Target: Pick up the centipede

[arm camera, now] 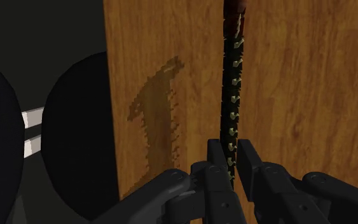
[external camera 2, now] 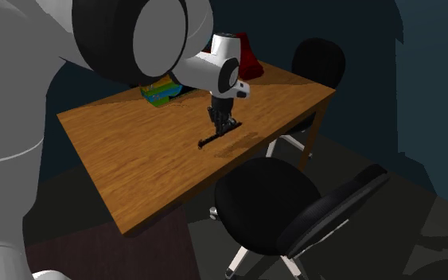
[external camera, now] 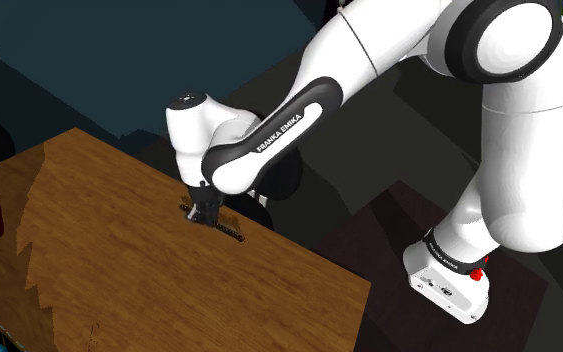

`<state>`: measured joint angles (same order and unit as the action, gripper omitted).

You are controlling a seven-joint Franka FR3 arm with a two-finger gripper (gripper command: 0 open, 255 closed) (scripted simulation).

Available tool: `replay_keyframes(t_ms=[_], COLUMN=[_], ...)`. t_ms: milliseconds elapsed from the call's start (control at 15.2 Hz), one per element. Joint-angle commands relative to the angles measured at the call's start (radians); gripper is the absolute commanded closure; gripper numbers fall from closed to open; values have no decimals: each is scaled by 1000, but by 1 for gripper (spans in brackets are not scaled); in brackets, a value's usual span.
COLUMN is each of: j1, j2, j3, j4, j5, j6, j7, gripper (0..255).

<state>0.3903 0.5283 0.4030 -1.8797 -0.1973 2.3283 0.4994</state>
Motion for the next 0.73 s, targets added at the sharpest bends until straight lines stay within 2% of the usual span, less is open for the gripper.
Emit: replay_keyframes(t_ms=[0, 660], j1=[-3, -19], j2=[-18, -87], j3=[6, 28], j4=[0, 16], j5=[8, 42], j6=[-17, -99], j7=[-2, -20], gripper=[255, 255])
